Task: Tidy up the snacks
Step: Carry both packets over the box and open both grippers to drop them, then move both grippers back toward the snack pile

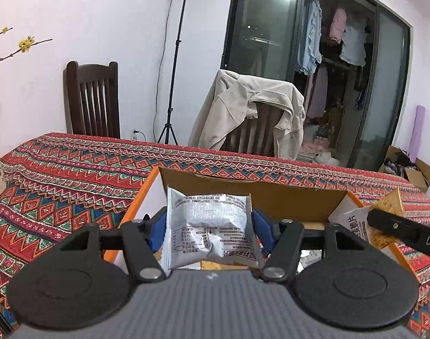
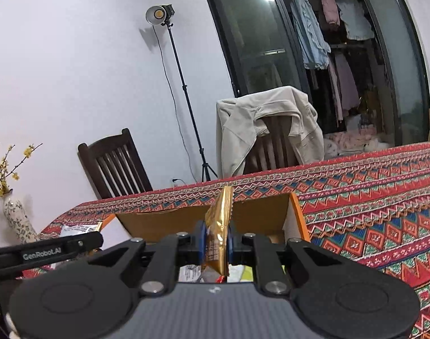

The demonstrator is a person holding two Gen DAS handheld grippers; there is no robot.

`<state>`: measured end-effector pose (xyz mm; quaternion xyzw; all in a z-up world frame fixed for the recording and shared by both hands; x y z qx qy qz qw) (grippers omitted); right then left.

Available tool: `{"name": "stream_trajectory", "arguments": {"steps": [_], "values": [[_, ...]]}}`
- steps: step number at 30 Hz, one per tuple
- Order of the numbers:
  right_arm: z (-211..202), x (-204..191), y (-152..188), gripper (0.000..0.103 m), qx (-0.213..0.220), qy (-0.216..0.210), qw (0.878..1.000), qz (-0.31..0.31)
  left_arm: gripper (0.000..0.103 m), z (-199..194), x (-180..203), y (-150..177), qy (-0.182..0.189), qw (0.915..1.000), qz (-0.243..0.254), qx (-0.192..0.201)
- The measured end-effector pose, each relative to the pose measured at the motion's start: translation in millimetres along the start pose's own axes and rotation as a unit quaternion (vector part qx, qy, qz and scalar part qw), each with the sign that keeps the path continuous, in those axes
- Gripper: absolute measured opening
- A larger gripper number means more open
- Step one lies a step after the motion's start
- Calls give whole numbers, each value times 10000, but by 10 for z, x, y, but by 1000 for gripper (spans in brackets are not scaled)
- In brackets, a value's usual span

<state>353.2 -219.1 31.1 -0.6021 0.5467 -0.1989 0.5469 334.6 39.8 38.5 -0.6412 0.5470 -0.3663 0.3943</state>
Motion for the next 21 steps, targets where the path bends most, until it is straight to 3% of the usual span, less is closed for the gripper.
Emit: {"name": "stream_trajectory", "arguments": {"steps": [8, 12, 14, 16, 20, 21], "values": [[41, -14, 107, 15, -88, -4, 9999, -99, 65, 26, 46, 97, 101, 9999, 120, 24], [61, -53, 125, 21, -127, 47, 9997, -223, 71, 14, 65, 116, 235, 9996, 130, 56], [64, -56, 136, 45, -142, 108, 9995, -261, 81, -15, 67, 118, 262, 9995, 112, 113], [51, -50, 143, 85, -124, 128, 9995, -279, 99, -50, 45, 112, 293, 9994, 30, 197], [4, -51, 142, 96, -59, 129, 9996, -262, 103, -129, 24, 97, 262, 9991, -47, 342], [-8, -46, 141, 103, -54, 132, 9996, -252, 103, -134, 21, 95, 242, 9991, -77, 326]]}}
Point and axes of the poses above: each gripper's, at about its wrist camera, not at the fingertips, and z roughly the way its jaws point, x to its right, y to its underside, the point moved 4 cm from there along z, roughly the way its jaws point, and after that the axes turned 5 degrees about z, right-handed, at the moved point
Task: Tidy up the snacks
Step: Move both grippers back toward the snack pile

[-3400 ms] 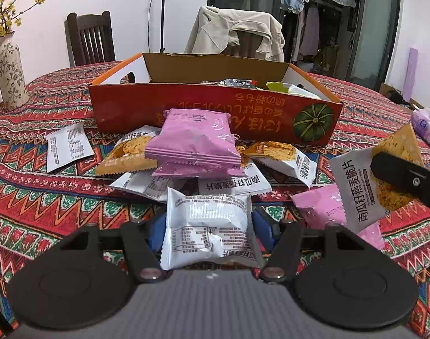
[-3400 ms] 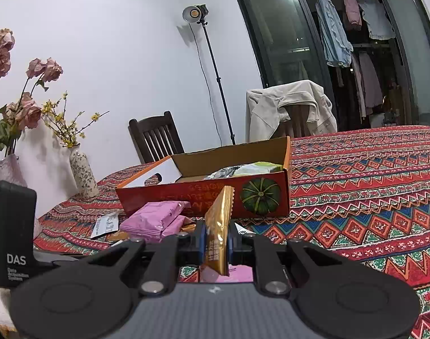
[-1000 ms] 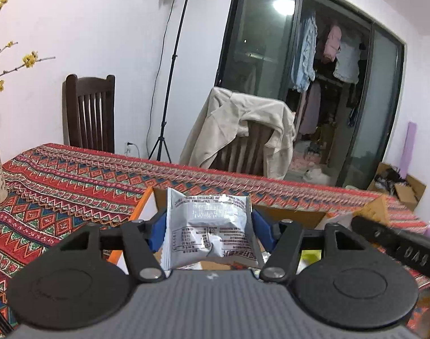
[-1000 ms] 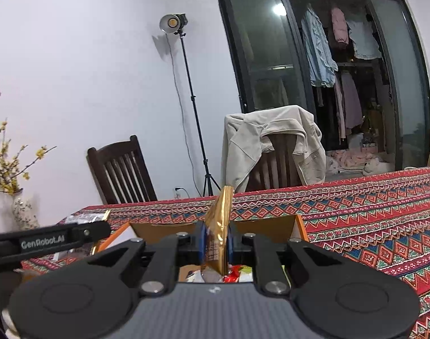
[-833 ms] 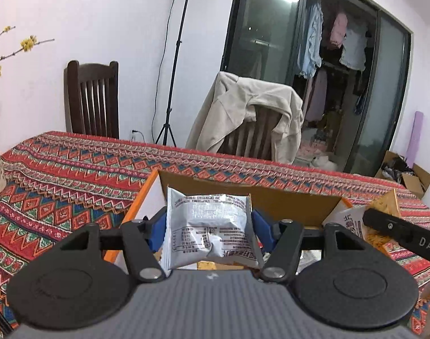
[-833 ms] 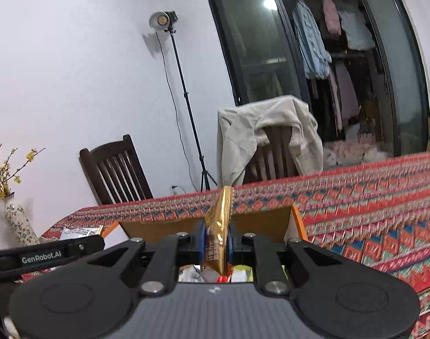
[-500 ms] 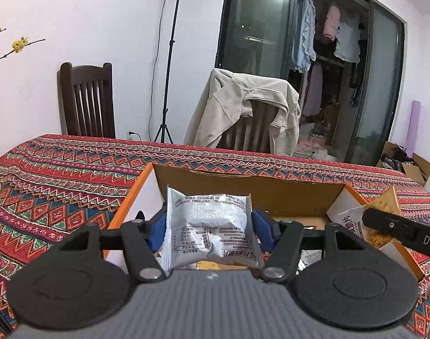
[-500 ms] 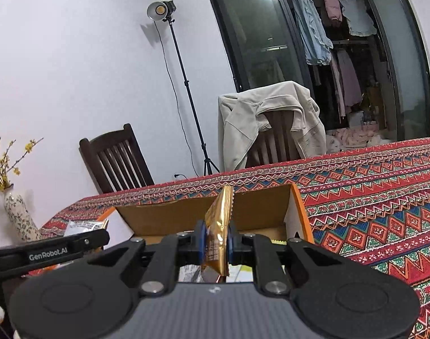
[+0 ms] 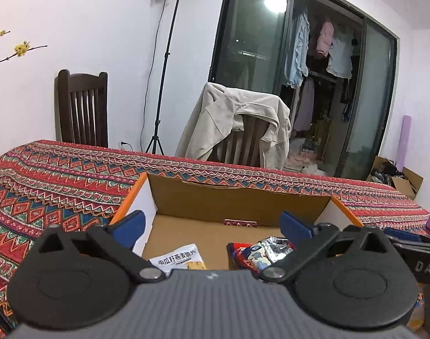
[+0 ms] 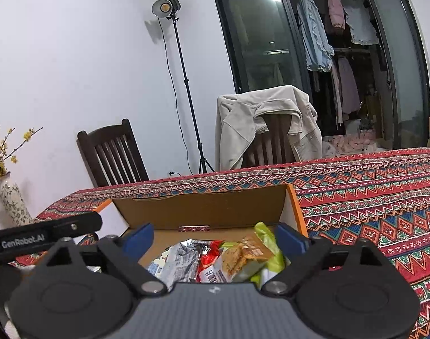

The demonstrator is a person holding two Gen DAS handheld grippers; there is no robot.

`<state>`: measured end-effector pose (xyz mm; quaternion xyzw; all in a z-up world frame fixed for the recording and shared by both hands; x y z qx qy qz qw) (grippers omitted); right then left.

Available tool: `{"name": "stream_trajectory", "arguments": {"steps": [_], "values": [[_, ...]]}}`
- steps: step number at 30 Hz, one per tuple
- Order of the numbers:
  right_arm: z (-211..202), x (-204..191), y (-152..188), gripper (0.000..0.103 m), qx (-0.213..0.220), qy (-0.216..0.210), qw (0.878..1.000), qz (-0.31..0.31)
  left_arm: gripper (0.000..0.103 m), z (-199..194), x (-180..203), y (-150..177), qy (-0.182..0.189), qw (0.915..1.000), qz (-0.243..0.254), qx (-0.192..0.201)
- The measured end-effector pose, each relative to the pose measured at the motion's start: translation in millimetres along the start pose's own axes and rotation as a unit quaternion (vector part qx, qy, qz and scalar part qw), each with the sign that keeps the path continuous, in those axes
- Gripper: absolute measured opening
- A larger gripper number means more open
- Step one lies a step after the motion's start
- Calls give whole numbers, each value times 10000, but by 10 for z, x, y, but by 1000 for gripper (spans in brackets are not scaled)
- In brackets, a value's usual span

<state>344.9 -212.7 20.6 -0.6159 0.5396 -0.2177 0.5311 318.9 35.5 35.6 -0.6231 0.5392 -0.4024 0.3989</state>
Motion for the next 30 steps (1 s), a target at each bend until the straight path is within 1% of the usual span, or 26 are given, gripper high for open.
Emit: {"name": "stream_trajectory", "arguments": {"steps": [5, 11, 12, 17, 19, 23, 30], "values": [[-49, 4, 5, 103, 20, 15, 10000, -53, 103, -78, -4, -25, -111, 9999, 15, 73], [-161, -23, -21, 103, 95, 70, 9999, -124, 103, -267, 12, -99, -138, 9998, -5, 112], [-189, -28, -30, 103, 109, 95, 9998, -136, 103, -327, 10, -129, -156, 9998, -32, 114], [-463, -108, -72, 103, 302, 179, 9991, -247, 103, -736, -26, -258, -105, 9990, -220, 377], [-593, -139, -72, 103, 366, 184, 9987, -298, 103, -852, -47, -259, -76, 9988, -277, 396], [-829, -176, 19, 103, 273, 184, 9983, -476, 103, -999, -104, -163, -26, 9991, -334, 248], [-1083, -125, 377, 103, -179, 191, 9975, -663, 103, -1196, -286, 255, -133, 9997, -150, -156]]}}
Point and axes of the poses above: each gripper's, at about its wrist camera, not at the fingertips, and z roughly the way its jaws point, x to its right, y to its underside, the point moved 4 cm from there along z, roughly the way its jaws point, and after that the axes turned 5 degrees about z, right-handed, at the moved point
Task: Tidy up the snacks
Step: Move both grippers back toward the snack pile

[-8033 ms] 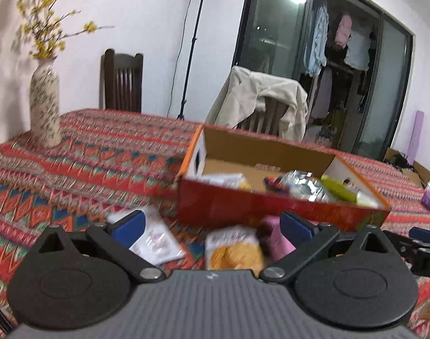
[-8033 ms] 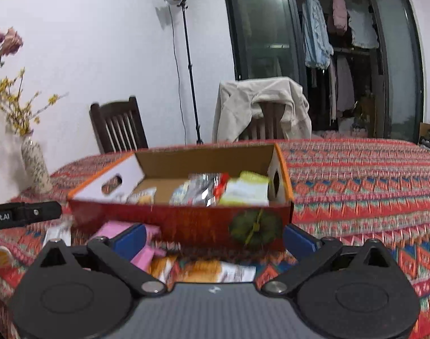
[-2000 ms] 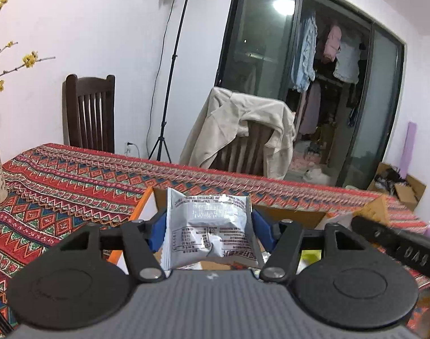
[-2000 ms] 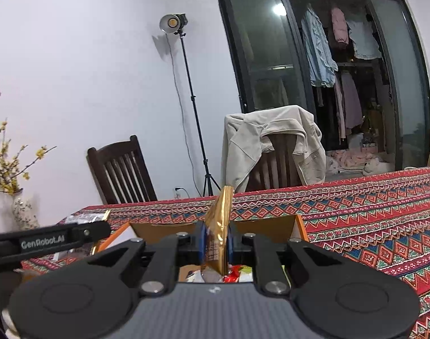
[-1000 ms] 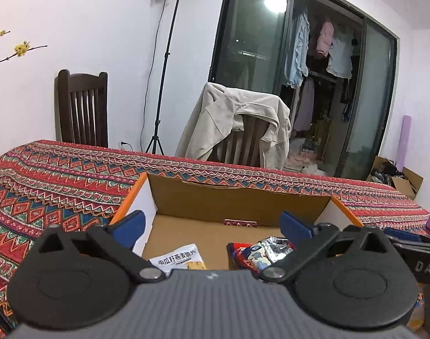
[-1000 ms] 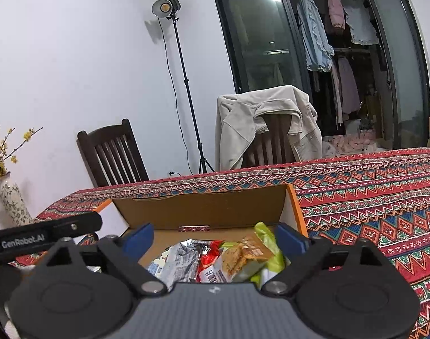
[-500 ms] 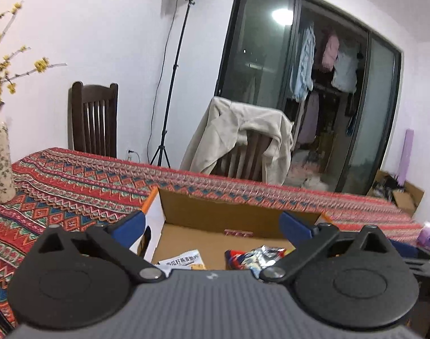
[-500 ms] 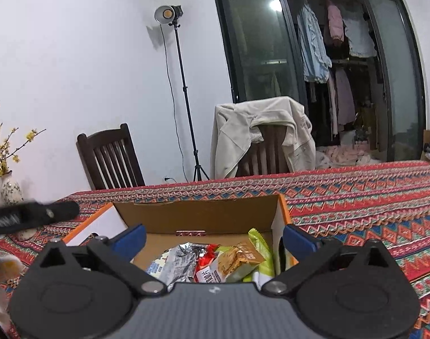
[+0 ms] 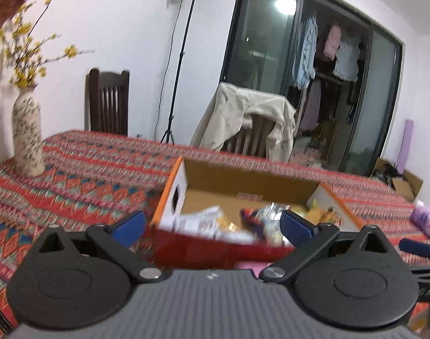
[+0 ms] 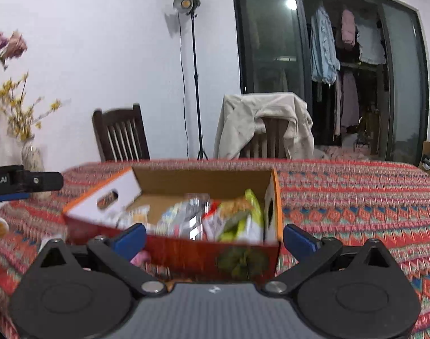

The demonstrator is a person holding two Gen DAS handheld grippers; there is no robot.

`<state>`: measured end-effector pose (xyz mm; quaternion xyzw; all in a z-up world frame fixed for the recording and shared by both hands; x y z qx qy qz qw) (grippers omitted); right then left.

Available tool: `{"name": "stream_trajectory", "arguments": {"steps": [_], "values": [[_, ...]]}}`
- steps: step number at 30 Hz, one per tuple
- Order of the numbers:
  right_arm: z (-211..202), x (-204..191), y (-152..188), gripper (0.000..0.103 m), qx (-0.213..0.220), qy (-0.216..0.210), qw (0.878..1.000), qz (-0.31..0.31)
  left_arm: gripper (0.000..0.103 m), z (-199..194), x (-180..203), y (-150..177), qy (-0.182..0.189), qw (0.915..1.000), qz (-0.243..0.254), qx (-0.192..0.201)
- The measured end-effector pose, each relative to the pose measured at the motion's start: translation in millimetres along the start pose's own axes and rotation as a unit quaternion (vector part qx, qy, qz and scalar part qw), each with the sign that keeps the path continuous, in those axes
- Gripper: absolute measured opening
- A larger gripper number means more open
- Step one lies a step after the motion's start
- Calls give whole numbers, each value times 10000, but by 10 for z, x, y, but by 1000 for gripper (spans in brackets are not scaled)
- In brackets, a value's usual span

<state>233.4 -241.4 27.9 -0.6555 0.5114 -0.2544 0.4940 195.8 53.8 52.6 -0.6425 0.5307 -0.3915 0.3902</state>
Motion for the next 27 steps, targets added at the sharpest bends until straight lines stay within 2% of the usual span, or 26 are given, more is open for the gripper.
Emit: {"name": "stream_trajectory", "arguments": {"steps": [9, 12, 27], "values": [[-203, 11, 531, 103, -677, -147, 9976, -51, 103, -215, -358, 654, -203, 9979, -132, -596], [-261, -3, 641, 103, -823, -185, 9964, -47, 103, -294, -443, 776, -266, 9969, -255, -689], [-335, -40, 820, 103, -1105, -74, 9938, -78, 103, -446, -465, 870, -219, 9966, -316, -732]]}}
Point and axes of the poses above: each gripper's, at about its wrist camera, not at the fingertips, and z roughly the way its jaws point, x to its right, y to its underside, the point moved 4 cm from there along z, roughly the way its jaws point, and after that the axes turned 5 degrees about z, right-handed, at the moved point
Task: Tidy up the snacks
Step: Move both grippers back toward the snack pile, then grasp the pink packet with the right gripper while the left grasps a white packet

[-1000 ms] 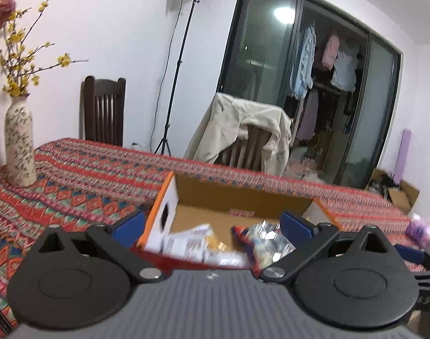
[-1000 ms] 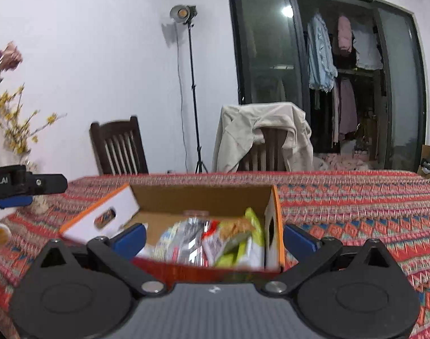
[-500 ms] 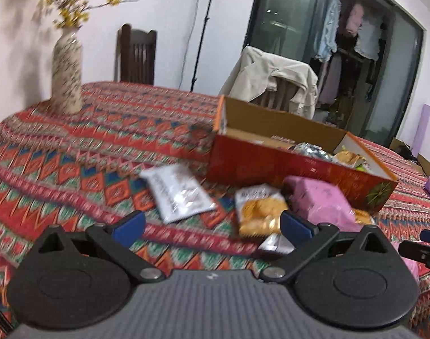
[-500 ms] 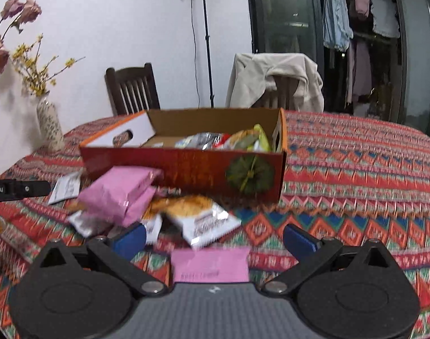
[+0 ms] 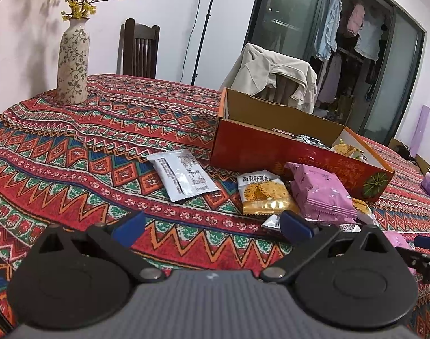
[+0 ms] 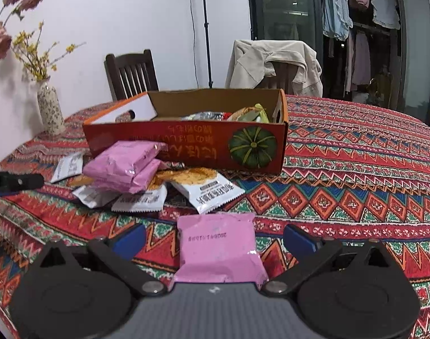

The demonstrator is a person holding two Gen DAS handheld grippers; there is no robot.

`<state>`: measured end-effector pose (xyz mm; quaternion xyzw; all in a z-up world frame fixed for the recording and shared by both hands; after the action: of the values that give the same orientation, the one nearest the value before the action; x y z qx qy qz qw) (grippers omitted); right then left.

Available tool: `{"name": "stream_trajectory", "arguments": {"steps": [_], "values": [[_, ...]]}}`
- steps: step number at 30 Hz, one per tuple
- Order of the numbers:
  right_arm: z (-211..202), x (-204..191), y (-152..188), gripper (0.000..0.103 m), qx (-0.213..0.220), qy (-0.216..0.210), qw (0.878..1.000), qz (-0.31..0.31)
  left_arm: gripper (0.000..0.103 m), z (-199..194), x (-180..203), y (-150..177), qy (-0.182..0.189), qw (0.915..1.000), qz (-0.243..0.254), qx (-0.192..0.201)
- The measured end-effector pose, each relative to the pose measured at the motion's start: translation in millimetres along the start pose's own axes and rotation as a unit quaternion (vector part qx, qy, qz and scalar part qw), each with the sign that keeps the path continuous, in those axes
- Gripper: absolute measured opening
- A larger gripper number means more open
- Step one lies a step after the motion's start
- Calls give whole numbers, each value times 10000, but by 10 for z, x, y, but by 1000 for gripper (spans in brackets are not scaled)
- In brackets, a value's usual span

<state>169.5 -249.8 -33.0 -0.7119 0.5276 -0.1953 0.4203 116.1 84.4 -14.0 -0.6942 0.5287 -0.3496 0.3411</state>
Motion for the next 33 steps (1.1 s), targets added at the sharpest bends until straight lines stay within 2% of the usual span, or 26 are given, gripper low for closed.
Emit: {"name": "stream_trajectory", "arguments": {"steps": [5, 11, 14, 15, 23, 33], "values": [[114, -28, 34, 102, -200, 175, 9996, -94, 103, -8, -16, -3, 9, 10000, -50, 4], [170, -37, 95, 87, -312, 271, 9990, -160, 103, -15, 8, -6, 53, 10000, -21, 14], [138, -56, 100, 70, -280, 172, 9992, -220, 103, -15, 9, -9, 49, 10000, -41, 15], [126, -62, 97, 61, -260, 172, 9992, -235, 103, -15, 11, -9, 50, 10000, -39, 14], [42, -49, 15, 60, -63, 135, 9998, -150, 103, -21, 6, -58, 25, 10000, -5, 52], [2, 14, -414, 60, 490, 230, 9985, -49, 103, 55, -81, -166, -180, 9998, -79, 5]]}}
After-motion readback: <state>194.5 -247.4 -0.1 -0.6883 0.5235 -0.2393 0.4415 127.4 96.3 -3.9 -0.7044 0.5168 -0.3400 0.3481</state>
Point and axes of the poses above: each gripper's, at about its wrist camera, not at the fingertips, and z roughly the way its jaws point, x to its right, y to its underside, the point moved 4 cm from there along z, roughly the way its jaws point, and after that the axes turned 5 degrees about z, right-handed, at the moved point
